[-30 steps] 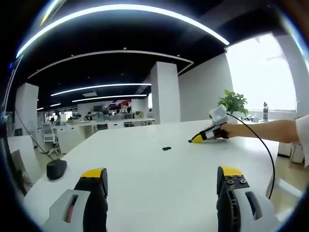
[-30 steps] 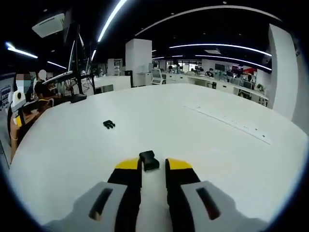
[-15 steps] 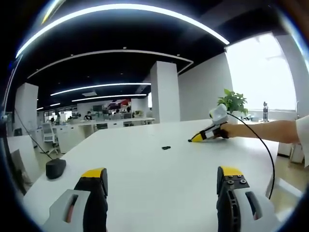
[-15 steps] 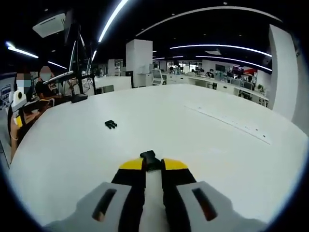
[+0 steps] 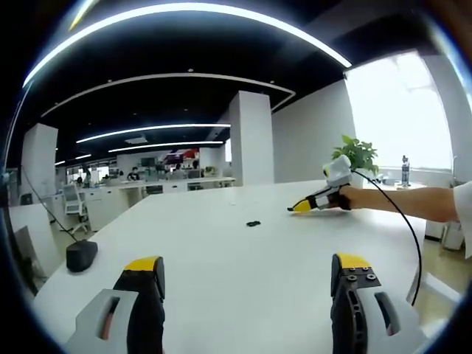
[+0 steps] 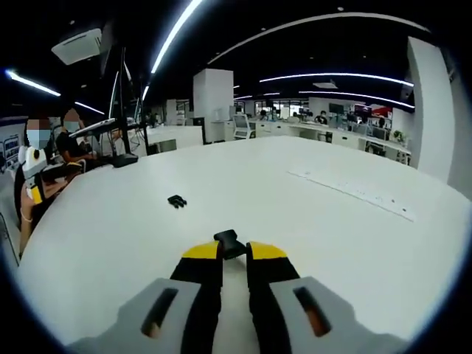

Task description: Snap the two parts of the plastic buckle together until the buckle closes and remains connected.

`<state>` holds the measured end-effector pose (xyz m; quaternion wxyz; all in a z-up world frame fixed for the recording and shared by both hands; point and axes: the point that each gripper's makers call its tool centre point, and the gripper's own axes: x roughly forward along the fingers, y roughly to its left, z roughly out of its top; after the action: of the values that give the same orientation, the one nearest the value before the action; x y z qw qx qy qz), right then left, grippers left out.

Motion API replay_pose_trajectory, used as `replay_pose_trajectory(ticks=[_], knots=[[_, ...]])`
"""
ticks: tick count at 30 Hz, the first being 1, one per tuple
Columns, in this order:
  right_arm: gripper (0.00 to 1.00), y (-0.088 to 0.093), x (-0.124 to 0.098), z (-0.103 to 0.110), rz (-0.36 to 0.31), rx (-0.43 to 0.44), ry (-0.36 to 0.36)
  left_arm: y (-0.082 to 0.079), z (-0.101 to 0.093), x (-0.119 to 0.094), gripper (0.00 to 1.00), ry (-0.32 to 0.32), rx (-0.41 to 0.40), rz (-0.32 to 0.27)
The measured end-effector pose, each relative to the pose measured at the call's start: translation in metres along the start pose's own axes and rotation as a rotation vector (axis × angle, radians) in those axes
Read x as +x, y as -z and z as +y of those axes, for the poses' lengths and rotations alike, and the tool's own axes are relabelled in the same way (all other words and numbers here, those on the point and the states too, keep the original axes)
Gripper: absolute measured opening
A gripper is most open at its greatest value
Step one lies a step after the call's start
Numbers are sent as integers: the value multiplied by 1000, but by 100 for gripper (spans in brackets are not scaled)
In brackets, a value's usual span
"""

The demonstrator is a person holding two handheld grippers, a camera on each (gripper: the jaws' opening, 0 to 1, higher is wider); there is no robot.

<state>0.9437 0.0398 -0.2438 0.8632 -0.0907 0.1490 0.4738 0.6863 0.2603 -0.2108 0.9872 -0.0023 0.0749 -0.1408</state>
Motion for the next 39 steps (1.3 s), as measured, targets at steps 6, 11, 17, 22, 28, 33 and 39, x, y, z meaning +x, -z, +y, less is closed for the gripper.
replay_pose_trajectory(ticks=[6, 11, 17, 22, 28, 33, 39], knots=[[12, 4, -6, -7, -16, 34, 22, 0, -2, -1, 95, 4, -3, 0], [12, 3, -10, -4, -24, 36, 23, 2, 2, 2, 95, -7, -10, 8], [12, 1, -15, 6, -32, 37, 16, 2, 0, 6, 95, -10, -12, 7], [12, 2, -17, 16, -14, 8, 11, -3, -5, 15, 95, 5, -21, 5], [12, -1, -22, 28, -15, -26, -4, -12, -11, 26, 96, 25, -10, 12], [12, -6, -24, 36, -14, -39, -20, -25, -6, 37, 95, 23, -3, 1], [12, -14, -30, 46, -37, -27, -40, -34, -5, 53, 95, 38, -7, 3]])
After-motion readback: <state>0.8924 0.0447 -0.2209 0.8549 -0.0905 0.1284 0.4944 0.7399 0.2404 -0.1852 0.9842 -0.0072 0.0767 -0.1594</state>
